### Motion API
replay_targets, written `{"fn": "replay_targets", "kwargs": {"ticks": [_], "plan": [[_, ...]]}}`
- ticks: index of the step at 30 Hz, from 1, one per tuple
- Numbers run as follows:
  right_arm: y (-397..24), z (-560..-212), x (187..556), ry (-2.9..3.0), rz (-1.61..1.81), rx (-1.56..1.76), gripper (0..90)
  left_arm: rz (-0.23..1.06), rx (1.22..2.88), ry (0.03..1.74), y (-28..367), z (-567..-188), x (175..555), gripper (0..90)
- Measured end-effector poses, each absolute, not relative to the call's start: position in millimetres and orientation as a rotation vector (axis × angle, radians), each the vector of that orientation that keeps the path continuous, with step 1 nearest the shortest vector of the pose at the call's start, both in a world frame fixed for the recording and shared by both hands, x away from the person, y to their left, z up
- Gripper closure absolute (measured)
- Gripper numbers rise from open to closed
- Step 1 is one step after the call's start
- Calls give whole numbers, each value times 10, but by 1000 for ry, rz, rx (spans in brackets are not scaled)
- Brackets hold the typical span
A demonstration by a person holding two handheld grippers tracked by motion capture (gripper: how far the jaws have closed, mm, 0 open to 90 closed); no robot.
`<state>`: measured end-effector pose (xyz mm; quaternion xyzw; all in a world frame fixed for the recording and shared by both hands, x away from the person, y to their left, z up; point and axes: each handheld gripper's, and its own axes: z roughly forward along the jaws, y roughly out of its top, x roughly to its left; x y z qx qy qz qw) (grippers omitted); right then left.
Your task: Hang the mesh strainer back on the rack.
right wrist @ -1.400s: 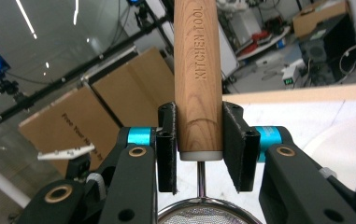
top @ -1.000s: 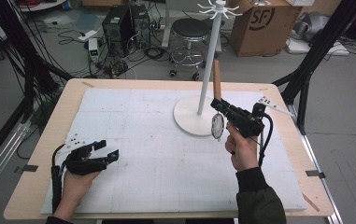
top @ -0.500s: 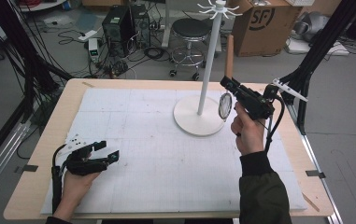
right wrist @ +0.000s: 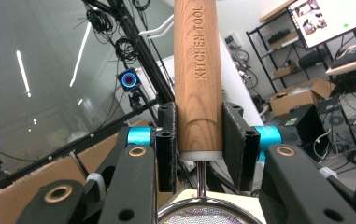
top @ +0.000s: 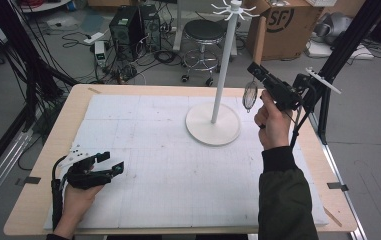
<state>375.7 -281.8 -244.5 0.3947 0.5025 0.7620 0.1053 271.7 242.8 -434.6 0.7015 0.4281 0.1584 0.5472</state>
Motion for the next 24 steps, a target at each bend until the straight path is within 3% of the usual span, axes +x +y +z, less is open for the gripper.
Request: {"fn": "replay_targets", "kwargs": {"ticks": [24], "plan": [[-2841,-2355,4051,1523,2243,1185,691,362,1668,1014,2422,-4357,2743,243]]}}
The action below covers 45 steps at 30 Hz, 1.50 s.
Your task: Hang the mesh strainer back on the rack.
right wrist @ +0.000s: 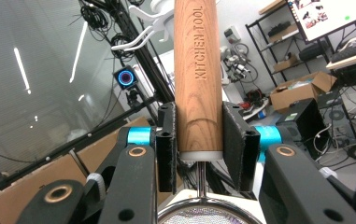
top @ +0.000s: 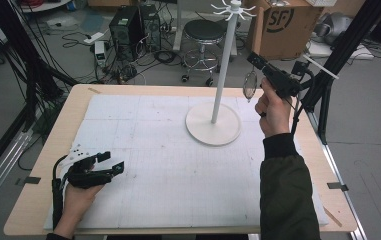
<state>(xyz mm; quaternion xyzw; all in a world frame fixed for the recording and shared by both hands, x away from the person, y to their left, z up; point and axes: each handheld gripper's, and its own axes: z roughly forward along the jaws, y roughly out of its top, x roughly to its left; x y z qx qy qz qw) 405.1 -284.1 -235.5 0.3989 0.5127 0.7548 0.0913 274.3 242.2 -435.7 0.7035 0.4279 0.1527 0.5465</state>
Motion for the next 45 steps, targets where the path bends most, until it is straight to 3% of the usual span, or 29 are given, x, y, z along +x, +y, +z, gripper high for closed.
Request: {"fn": "replay_targets", "kwargs": {"ticks": [33,38,40,45], "plan": [[-2602,-2445,4037,1626,2138,1099,677,361,1669,1003,2409,-4339,2732,246],[-2581,-2455,4053,1623,2114,1118,528,350,1675,1000,2389,-4341,2728,245],[-2586,-2460,4062,1625,2105,1130,522,350,1676,997,2378,-4342,2727,245],[-2587,-2459,4054,1623,2060,1147,406,352,1677,996,2382,-4340,2729,245]]}}
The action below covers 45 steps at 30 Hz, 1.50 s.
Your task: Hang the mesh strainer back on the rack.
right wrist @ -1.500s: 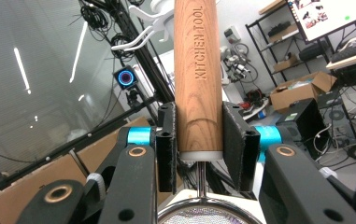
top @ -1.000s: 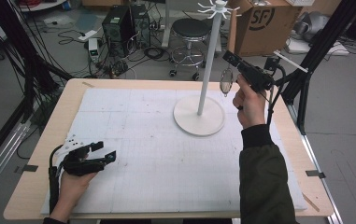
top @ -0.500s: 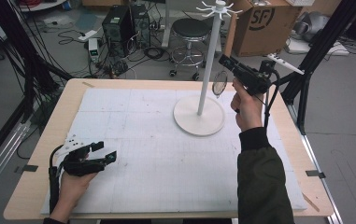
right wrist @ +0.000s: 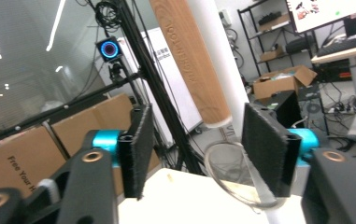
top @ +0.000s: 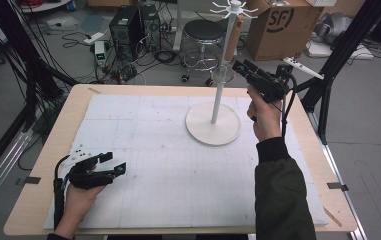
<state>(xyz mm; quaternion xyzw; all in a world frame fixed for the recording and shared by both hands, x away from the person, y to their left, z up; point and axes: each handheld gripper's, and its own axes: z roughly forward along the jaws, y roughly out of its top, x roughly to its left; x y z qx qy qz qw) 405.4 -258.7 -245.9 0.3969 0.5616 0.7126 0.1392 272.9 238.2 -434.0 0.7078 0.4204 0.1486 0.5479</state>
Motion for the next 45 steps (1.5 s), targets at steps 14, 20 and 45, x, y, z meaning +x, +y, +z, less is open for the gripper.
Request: {"fn": "replay_targets", "kwargs": {"ticks": [14,20,45], "plan": [[-2488,-2627,3919,1747,2029,1092,251,342,1672,990,2366,-4332,2722,244],[-2533,-2805,3788,1763,1987,1122,214,337,1672,979,2348,-4324,2714,235],[-2653,-3527,3137,1907,1845,1124,169,285,1669,870,2130,-4242,2689,209]]}}
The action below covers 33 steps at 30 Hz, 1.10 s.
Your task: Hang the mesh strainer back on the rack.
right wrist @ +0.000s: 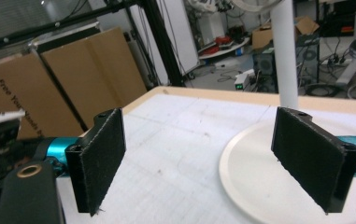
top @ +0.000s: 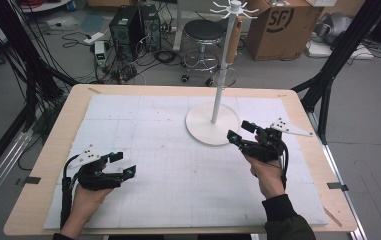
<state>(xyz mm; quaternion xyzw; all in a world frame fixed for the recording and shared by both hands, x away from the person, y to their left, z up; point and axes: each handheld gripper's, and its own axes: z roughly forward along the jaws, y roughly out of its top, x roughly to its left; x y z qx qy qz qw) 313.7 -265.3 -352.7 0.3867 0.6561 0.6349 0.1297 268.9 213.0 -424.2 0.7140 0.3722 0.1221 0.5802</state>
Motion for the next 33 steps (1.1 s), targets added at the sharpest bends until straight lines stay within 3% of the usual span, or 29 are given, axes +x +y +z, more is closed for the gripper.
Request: {"fn": "replay_targets", "kwargs": {"ticks": [33], "plan": [[-2592,-4230,2746,2065,1665,1101,164,274,1654,841,2080,-4278,2631,206]]}}
